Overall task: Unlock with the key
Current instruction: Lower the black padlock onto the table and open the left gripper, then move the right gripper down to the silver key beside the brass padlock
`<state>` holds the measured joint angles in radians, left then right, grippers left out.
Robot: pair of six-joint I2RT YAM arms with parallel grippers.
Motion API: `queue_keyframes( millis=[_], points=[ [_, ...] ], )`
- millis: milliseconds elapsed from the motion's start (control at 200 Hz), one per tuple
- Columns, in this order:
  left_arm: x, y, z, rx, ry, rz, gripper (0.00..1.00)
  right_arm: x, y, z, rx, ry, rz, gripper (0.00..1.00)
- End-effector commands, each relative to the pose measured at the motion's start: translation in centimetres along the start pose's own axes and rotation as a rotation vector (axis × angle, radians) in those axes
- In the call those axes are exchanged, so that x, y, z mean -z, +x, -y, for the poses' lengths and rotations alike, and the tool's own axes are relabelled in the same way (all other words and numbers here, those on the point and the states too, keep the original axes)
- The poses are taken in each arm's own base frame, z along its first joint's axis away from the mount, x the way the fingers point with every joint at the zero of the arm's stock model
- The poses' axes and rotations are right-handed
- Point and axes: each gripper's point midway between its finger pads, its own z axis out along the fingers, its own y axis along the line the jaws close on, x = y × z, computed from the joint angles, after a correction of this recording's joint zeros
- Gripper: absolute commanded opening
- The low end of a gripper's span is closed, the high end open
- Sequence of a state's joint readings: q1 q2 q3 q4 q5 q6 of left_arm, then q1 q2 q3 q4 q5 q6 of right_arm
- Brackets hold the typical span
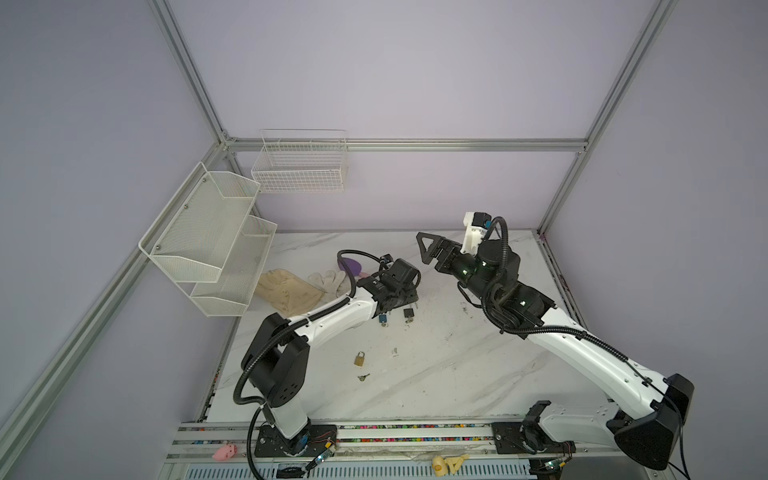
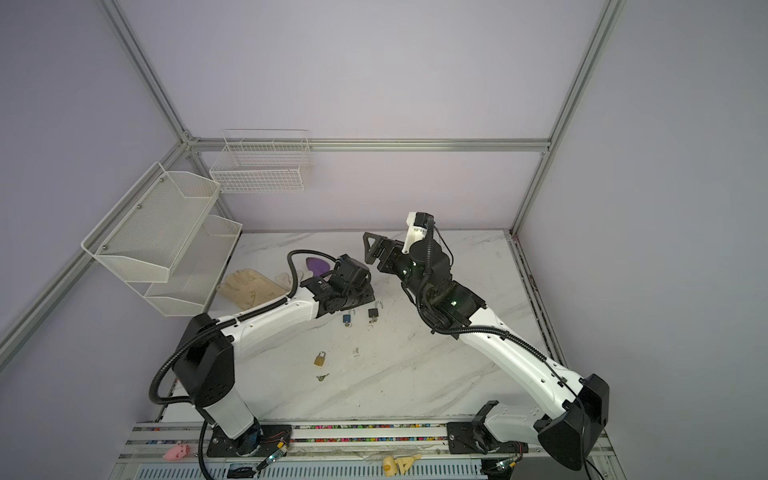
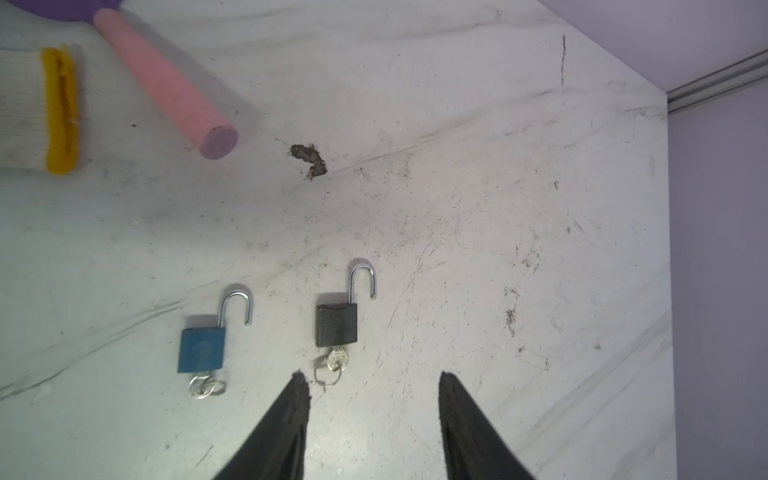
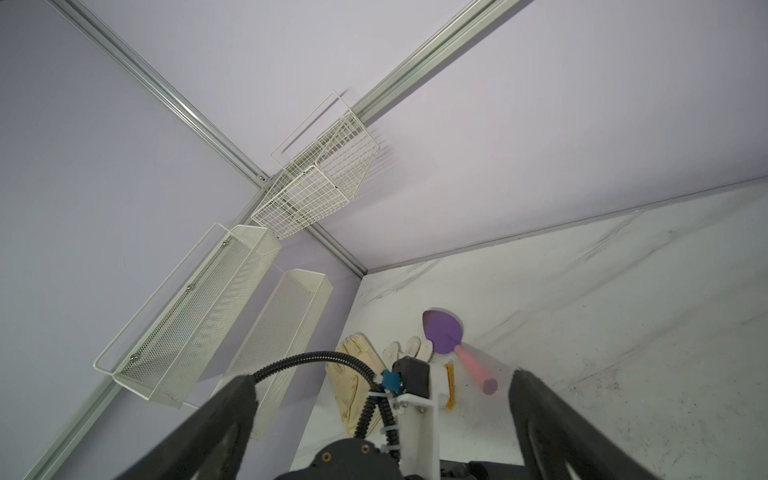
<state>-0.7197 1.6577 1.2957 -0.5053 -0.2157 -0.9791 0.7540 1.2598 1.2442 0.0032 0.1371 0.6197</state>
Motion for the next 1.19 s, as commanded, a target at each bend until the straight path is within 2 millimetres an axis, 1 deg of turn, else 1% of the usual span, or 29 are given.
queue_keyframes(
  millis=[0, 75, 90, 105, 165, 215, 280, 340, 405, 420, 445, 460, 550, 630, 695, 830, 970, 1045, 1170, 1190],
  points=[
    [1.7, 0.0, -3.2, 0.019, -0.033, 0.038, 0.50, 0.9, 0.9, 0.0, 0.056, 0.004, -0.055, 0.98],
    [3.8, -0.3, -5.2, 0.014, -0.051, 0.086, 0.51, 1.1, 2.8, -0.2, 0.087, -0.051, -0.123, 0.98],
    [3.8, -0.1, -5.8, 0.011, -0.064, 0.087, 0.51, 1.2, 3.2, -0.2, 0.091, -0.060, -0.135, 0.98],
    [4.9, -0.5, -6.1, 0.018, -0.053, 0.111, 0.51, 1.2, 3.6, -0.3, 0.096, -0.072, -0.146, 0.98],
    [6.5, -0.7, -8.0, 0.028, -0.068, 0.144, 0.51, 1.3, 5.7, -0.1, 0.124, -0.075, -0.191, 0.98],
    [7.7, -0.9, -9.4, 0.031, -0.076, 0.171, 0.51, 1.1, 7.9, 0.3, 0.153, -0.056, -0.254, 0.98],
    [9.3, -1.0, -10.8, 0.022, -0.072, 0.199, 0.51, 0.9, 11.2, 0.2, 0.202, -0.046, -0.341, 0.98],
    [10.7, -1.2, -12.2, 0.023, -0.091, 0.216, 0.52, 1.0, 14.4, -0.3, 0.250, -0.055, -0.413, 0.98],
    [11.8, -1.2, -13.5, 0.018, -0.114, 0.236, 0.52, 1.1, 17.6, -0.2, 0.290, -0.050, -0.486, 0.97],
    [12.0, -1.2, -13.8, 0.019, -0.118, 0.240, 0.52, 1.1, 18.4, -0.1, 0.300, -0.052, -0.509, 0.96],
    [12.3, -1.2, -14.3, 0.021, -0.126, 0.245, 0.52, 1.4, 19.1, -0.3, 0.316, -0.066, -0.531, 0.95],
    [12.5, -1.2, -14.5, 0.023, -0.129, 0.246, 0.52, 1.1, 20.5, 0.1, 0.331, -0.061, -0.564, 0.94],
    [13.2, -0.9, -15.7, 0.035, -0.140, 0.249, 0.52, 1.5, 24.6, 0.8, 0.384, -0.061, -0.665, 0.87],
    [13.6, -0.4, -16.4, 0.045, -0.138, 0.250, 0.52, 2.1, 27.7, 1.3, 0.419, -0.063, -0.736, 0.77],
    [13.8, 0.0, -17.1, 0.056, -0.151, 0.250, 0.52, 2.8, 30.0, 1.2, 0.455, -0.088, -0.783, 0.69],
    [14.6, 0.6, -18.4, 0.100, -0.158, 0.262, 0.52, 4.0, 34.0, 1.5, 0.536, -0.126, -0.872, 0.61],
    [15.2, 1.4, -19.3, 0.136, -0.152, 0.270, 0.52, 4.4, 37.2, 2.3, 0.615, -0.123, -0.941, 0.52],
    [15.4, 1.6, -19.5, 0.150, -0.149, 0.272, 0.53, 4.3, 38.6, 2.6, 0.652, -0.124, -0.964, 0.46],
    [15.6, 1.7, -19.8, 0.166, -0.150, 0.276, 0.53, 4.1, 40.2, 2.6, 0.682, -0.140, -0.991, 0.45],
    [15.6, 1.7, -19.9, 0.168, -0.152, 0.277, 0.53, 4.1, 40.5, 2.6, 0.689, -0.143, -0.994, 0.43]
  ],
)
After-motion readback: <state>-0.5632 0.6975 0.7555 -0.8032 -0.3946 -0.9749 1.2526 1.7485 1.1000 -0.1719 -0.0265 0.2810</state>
